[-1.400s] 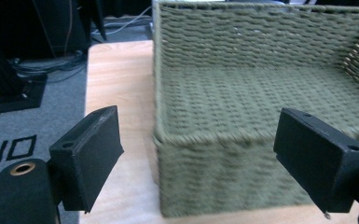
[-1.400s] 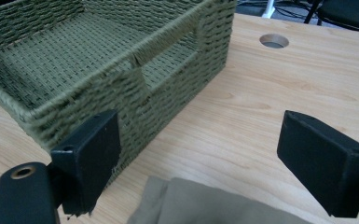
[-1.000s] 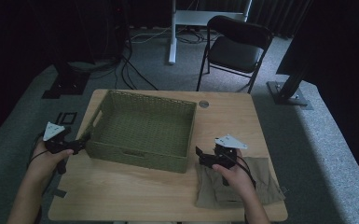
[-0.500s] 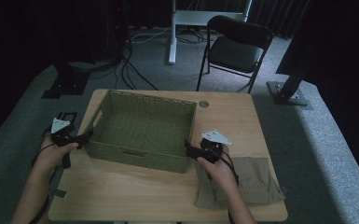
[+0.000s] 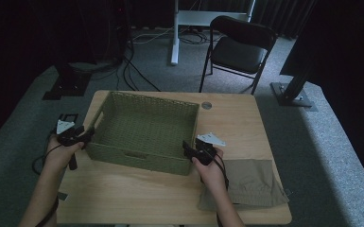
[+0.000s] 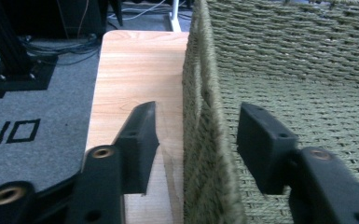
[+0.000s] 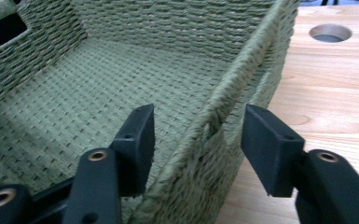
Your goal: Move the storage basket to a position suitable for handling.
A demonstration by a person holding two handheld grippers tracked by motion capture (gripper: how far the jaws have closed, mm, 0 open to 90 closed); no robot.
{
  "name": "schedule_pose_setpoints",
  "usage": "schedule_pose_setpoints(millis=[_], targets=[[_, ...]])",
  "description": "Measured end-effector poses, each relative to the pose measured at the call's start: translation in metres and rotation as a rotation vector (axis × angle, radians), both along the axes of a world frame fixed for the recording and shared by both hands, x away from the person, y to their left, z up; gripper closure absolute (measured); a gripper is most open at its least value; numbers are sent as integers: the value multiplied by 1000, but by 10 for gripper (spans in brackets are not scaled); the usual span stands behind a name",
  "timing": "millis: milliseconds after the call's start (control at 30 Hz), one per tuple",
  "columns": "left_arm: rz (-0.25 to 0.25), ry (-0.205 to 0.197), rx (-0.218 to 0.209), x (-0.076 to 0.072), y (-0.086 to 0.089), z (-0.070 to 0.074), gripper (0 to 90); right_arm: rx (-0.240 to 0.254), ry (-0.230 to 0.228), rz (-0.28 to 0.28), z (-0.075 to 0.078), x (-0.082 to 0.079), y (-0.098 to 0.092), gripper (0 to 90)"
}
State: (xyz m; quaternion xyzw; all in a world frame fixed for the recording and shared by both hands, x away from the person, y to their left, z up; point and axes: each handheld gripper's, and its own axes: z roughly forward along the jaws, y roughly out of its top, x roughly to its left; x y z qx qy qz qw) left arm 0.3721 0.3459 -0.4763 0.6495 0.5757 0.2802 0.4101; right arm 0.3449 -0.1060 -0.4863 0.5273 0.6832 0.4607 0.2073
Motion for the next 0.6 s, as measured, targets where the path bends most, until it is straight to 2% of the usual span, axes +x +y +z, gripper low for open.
schedule_pose_setpoints(millis=[67,100,133,200,267,300,367,600], targets=[[1,14,10,0,-3,1,649,6,-14,-1,0,-2,2,515],[-2,24,18,-1,-5,1,710,-9,-25,-12,1,-3,3,529],[2,39,23,-1,-7,0,733,-32,-34,-22,1,-5,4,551],[9,42,22,-2,-9,0,804,-61,-27,-55,4,-7,9,592],[32,39,23,-3,-11,0,810,-66,-23,-61,5,-7,10,602],[55,33,8,-4,-12,-1,824,-68,-7,-71,6,-7,11,613],[76,29,-13,-6,-13,-2,835,-78,-2,-70,7,-6,11,621],[89,25,-27,-16,-17,-3,838,-99,-4,-71,9,-3,7,659]])
